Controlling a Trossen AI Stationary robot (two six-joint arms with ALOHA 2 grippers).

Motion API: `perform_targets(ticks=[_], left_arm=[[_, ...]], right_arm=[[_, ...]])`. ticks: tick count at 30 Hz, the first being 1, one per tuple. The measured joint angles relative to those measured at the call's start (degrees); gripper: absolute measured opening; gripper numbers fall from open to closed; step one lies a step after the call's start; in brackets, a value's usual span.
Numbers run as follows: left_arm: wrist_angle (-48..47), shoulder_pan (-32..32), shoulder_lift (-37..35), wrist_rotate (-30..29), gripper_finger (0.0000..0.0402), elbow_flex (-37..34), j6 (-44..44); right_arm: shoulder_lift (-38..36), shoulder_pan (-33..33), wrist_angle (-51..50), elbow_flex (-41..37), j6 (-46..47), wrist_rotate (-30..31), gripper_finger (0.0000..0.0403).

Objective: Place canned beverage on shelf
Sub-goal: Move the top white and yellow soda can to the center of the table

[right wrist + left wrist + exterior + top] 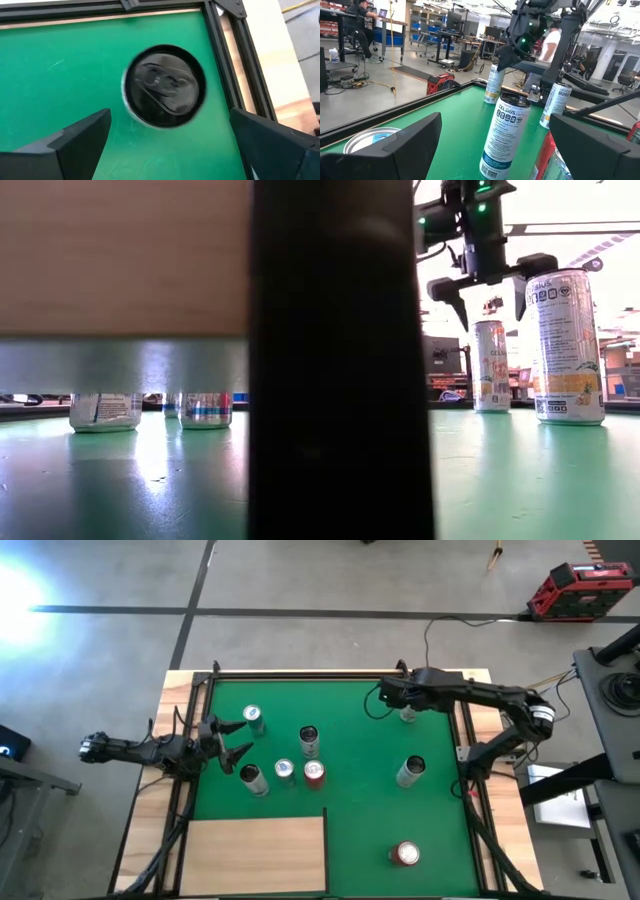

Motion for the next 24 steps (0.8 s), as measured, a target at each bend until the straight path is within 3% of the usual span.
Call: perform_targets(ticks=[15,24], left_arm=[[0.0,-0.02,0.0,0.0,0.0355,0.0,0.0],[-0.02,-0.02,-0.02,-0.01,0.0355,0.0,0.0]], right_arm=[[0.26,-8.16,8.98,-4.89,-8.71,-7.28,0.04],[0.24,-10.17,18.1,-8.68,-12.12,-7.47,0.0393]])
